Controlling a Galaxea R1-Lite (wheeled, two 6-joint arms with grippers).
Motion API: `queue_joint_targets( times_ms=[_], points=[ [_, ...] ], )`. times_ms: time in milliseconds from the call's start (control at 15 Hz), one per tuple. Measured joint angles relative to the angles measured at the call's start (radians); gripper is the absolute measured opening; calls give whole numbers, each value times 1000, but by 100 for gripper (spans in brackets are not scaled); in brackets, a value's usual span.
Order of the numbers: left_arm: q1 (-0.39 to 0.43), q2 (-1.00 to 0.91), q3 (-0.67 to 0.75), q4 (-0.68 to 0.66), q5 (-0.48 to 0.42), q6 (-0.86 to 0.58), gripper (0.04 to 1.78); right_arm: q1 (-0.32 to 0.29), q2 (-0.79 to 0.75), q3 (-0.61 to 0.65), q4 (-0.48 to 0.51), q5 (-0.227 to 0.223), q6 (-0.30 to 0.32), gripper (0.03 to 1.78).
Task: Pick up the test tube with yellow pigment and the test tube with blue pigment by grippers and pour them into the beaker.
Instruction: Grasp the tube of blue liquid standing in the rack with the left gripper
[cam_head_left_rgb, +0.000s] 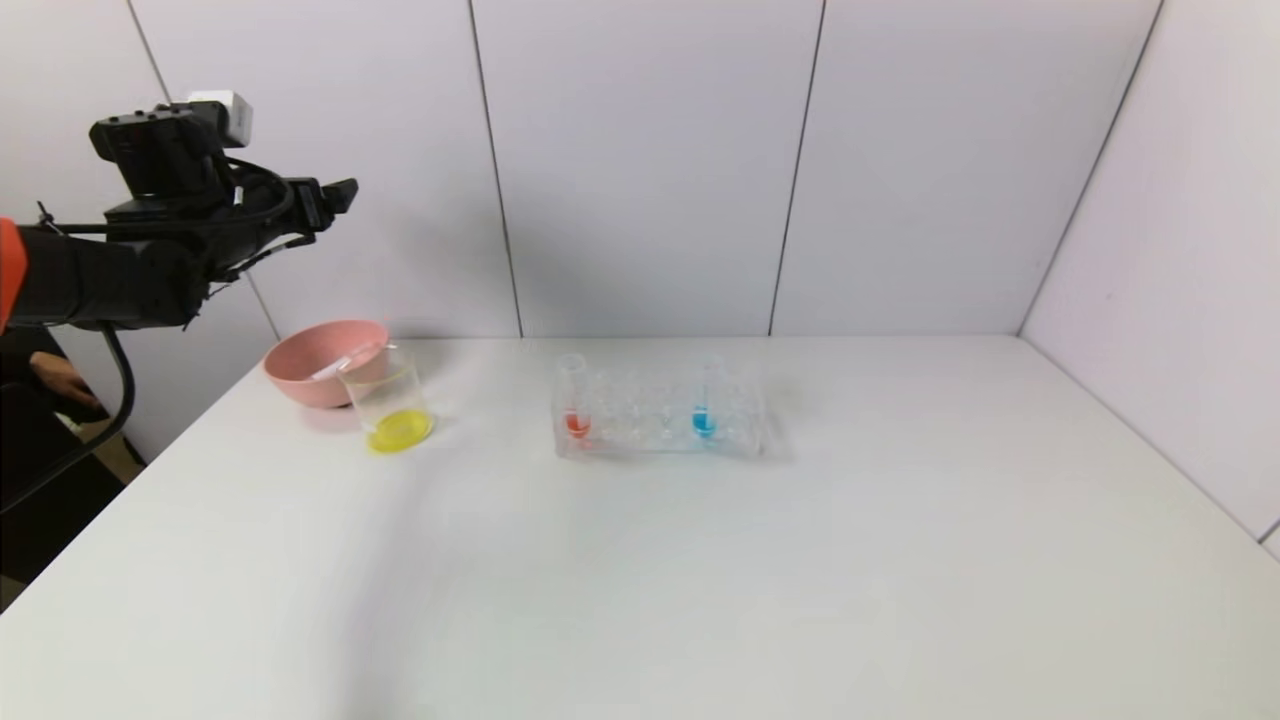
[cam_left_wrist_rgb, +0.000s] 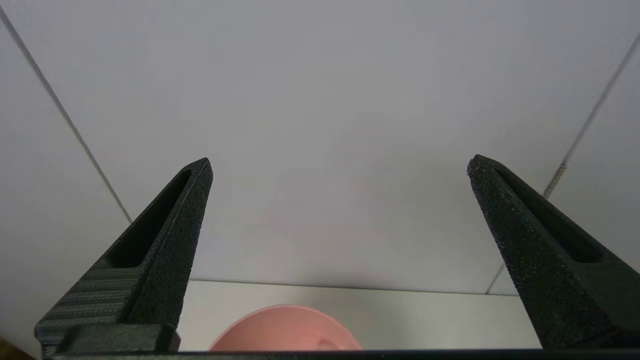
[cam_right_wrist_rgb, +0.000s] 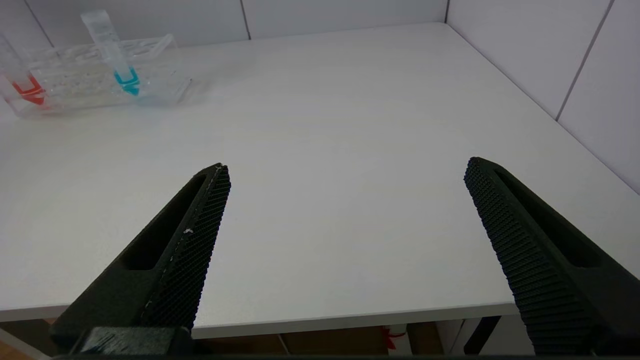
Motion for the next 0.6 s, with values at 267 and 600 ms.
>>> queue_joint_targets(
  times_ms=[267, 600],
  points=[
    [-70, -102, 27, 123, 86, 3, 178, 0, 0, 0, 0, 0, 0, 171],
    [-137, -300, 212, 204, 106, 0, 178, 1, 0, 0, 0, 0, 0, 171]
  ],
)
